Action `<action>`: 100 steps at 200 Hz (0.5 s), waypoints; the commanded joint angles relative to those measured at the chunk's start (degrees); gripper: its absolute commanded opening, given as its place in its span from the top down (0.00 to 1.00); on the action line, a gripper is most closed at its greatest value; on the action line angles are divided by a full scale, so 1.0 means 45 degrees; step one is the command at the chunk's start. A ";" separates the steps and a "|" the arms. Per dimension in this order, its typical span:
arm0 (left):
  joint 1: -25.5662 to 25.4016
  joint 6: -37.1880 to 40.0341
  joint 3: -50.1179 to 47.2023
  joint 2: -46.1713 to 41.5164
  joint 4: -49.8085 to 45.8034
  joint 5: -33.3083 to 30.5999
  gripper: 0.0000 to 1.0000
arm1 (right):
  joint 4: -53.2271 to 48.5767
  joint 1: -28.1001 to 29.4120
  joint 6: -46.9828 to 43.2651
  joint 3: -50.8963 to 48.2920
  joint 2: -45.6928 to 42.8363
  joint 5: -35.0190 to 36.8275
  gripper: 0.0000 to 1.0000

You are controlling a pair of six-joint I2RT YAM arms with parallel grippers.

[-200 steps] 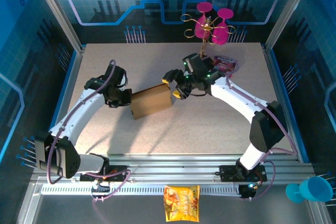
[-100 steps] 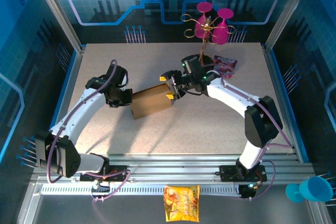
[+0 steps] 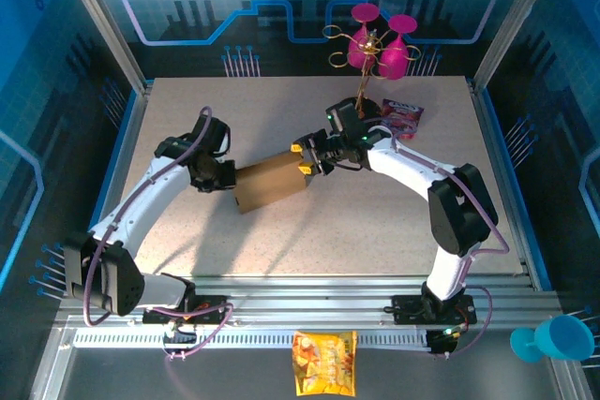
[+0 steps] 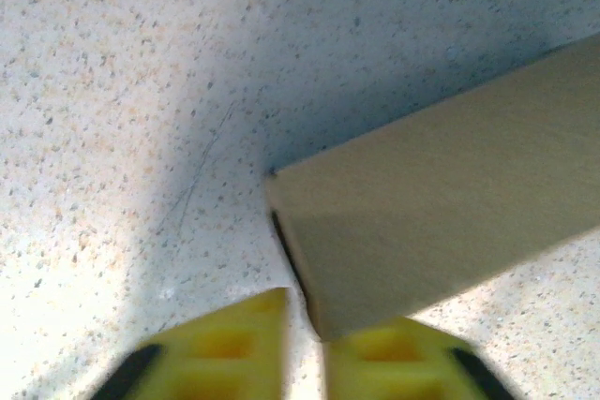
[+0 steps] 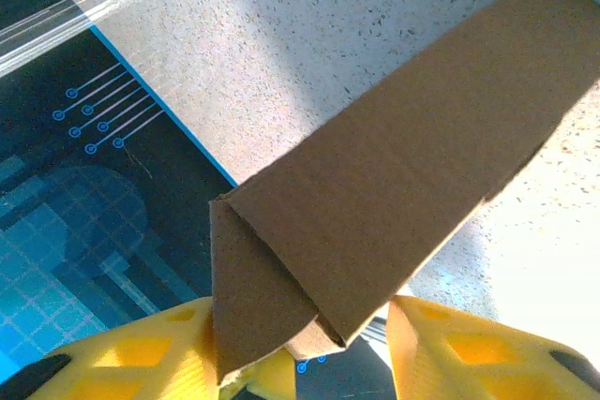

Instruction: Fold the paper box

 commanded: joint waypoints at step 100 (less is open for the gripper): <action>0.1769 -0.7514 -0.1142 -0.3101 0.2044 0.5476 0.31 | -0.0106 -0.0162 -0.0382 -0.0735 0.0181 -0.0046 0.67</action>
